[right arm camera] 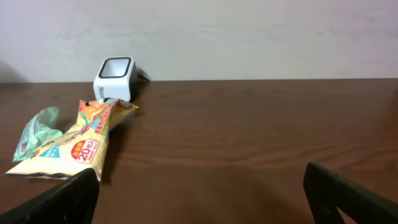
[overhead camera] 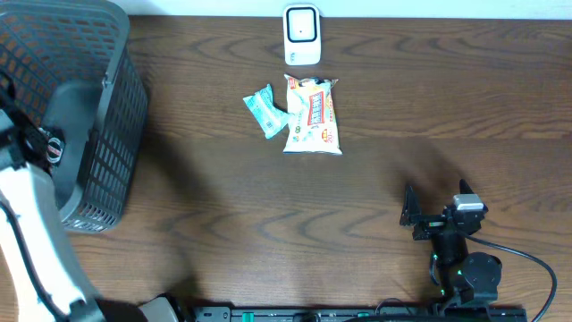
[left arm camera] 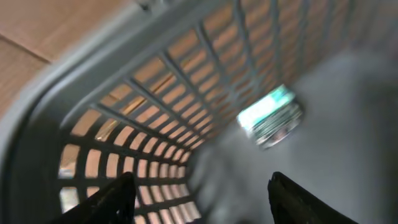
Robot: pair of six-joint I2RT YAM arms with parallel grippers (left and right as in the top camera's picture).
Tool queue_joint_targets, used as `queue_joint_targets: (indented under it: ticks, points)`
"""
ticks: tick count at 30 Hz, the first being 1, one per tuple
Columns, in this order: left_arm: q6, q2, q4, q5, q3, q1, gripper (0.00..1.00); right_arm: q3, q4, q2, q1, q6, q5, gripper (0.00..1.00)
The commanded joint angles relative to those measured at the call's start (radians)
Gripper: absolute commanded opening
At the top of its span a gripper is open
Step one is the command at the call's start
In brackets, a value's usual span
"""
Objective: Scan the item barcode
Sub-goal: 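Reach the left gripper into the basket and grasp the dark green box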
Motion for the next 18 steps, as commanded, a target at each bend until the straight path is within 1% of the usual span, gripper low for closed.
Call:
queue_joint_targets:
  ticks: [1, 4, 6, 11, 18]
  points:
    - [0.182, 0.063, 0.010, -0.012, 0.004, 0.015, 0.67, -0.002, -0.003, -0.006, 0.005, -0.008, 0.000, 0.99]
    - [0.217, 0.116, 0.037, -0.006, 0.004, 0.014, 0.67, -0.002, -0.003, -0.006, 0.005, -0.008, 0.000, 0.99]
    - [0.228, 0.167, 0.051, 0.046, 0.003, 0.016, 0.67, -0.002, -0.003, -0.006, 0.005, -0.008, 0.000, 0.99]
    - [0.343, 0.275, 0.084, 0.123, 0.003, 0.017, 0.67, -0.002, -0.003, -0.006, 0.005, -0.008, 0.000, 0.99]
    - [0.348, 0.404, 0.161, 0.122, 0.003, 0.017, 0.67, -0.002, -0.003, -0.006, 0.005, -0.008, 0.000, 0.99]
